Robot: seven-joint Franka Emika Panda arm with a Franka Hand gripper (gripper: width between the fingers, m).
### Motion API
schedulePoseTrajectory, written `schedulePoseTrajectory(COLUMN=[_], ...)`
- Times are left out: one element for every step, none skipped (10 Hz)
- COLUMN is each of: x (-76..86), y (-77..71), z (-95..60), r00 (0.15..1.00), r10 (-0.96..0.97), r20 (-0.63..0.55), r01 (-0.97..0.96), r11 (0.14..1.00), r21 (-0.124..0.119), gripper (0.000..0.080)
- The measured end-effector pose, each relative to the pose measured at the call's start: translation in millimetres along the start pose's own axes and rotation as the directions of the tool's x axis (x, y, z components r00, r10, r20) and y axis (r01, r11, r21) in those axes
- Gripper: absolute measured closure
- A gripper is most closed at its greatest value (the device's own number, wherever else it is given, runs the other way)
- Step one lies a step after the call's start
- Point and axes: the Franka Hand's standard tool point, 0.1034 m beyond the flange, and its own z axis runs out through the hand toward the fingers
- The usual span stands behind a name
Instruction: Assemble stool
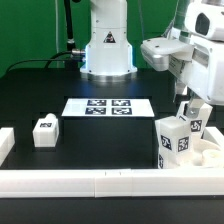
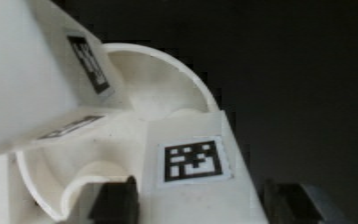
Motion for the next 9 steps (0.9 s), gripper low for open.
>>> schedulePoseTrajectory(x=[-0.1,-1.1,-6.3,-10.3,-12.9,-12.2,-12.2,-12.1,-12.1], y=[0.0,-0.2,-1.5,-1.6,-3.4,-3.6,-3.7,-3.9,-4.1], z=[0.0,0.0,-1.2,-1.5,0.0,0.6,0.9,1.3,1.8], r00=[1.000,0.994,0.966,0.924,0.885,0.856,0.831,0.779,0.736], r10=[0.028,0.110,0.257,0.381,0.465,0.517,0.557,0.627,0.677], r20=[-0.001,-0.001,0.003,-0.001,-0.002,0.001,0.002,0.005,0.007], r01=[-0.028,-0.110,-0.257,-0.381,-0.465,-0.517,-0.557,-0.627,-0.677], r11=[1.000,0.994,0.966,0.924,0.885,0.856,0.830,0.778,0.735], r21=[0.000,0.002,0.019,0.021,0.026,0.027,0.028,0.028,0.028], gripper=[0.0465,0.0465,0.0465,0.0465,0.0465,0.0465,0.0465,0.0465,0.0465])
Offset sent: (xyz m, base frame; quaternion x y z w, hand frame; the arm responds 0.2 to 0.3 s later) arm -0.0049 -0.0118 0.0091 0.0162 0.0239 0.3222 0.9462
